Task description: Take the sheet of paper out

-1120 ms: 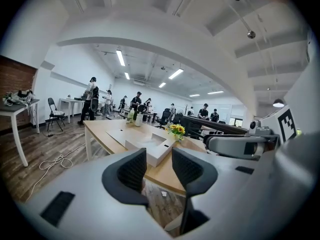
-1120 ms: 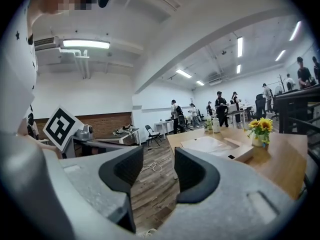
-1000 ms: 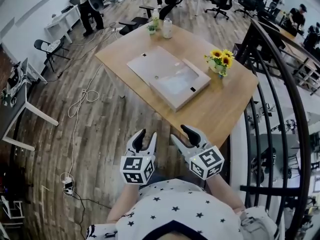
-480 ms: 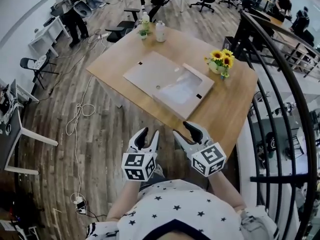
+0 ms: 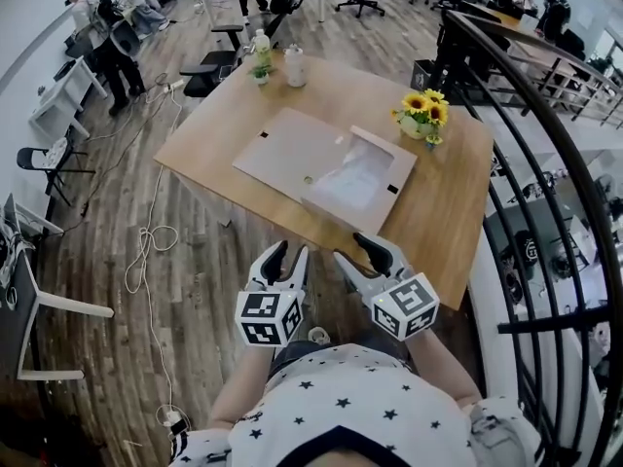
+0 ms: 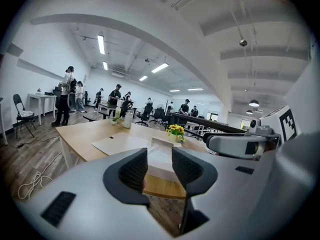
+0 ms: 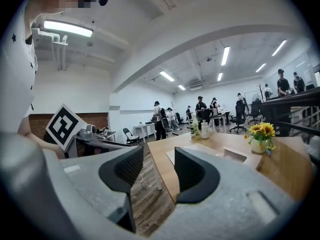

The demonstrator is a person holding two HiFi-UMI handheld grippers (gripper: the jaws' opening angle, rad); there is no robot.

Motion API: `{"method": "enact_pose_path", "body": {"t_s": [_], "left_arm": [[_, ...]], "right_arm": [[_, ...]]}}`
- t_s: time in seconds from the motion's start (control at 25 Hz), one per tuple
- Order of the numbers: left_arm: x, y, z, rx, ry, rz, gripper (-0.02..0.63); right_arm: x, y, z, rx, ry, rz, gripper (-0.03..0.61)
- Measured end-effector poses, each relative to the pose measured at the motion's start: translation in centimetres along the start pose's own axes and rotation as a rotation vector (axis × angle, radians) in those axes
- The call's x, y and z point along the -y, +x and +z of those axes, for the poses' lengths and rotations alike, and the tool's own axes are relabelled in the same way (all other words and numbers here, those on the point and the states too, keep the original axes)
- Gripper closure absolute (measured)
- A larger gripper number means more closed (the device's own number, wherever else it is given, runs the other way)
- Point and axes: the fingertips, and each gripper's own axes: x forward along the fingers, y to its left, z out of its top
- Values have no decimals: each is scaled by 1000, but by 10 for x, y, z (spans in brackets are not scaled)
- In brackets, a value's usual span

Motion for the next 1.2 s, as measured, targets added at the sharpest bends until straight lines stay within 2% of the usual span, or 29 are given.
{"method": "enact_pose_path", "body": {"t_s": [0.2, 0.56, 0.76, 1.2], "left_arm": [[-14, 11, 3, -8, 15, -31, 474], [-37, 38, 10, -31, 17, -33, 474], [-49, 79, 18, -53, 25, -48, 474], [-64, 191, 32, -165, 75, -156, 474]], "right_arm": [[3, 12, 2, -5, -1, -28, 399], [24, 31, 2, -22, 11, -71, 399], [57, 58, 0, -28, 23, -87, 399], [148, 116, 8, -30, 80, -192, 399]]}}
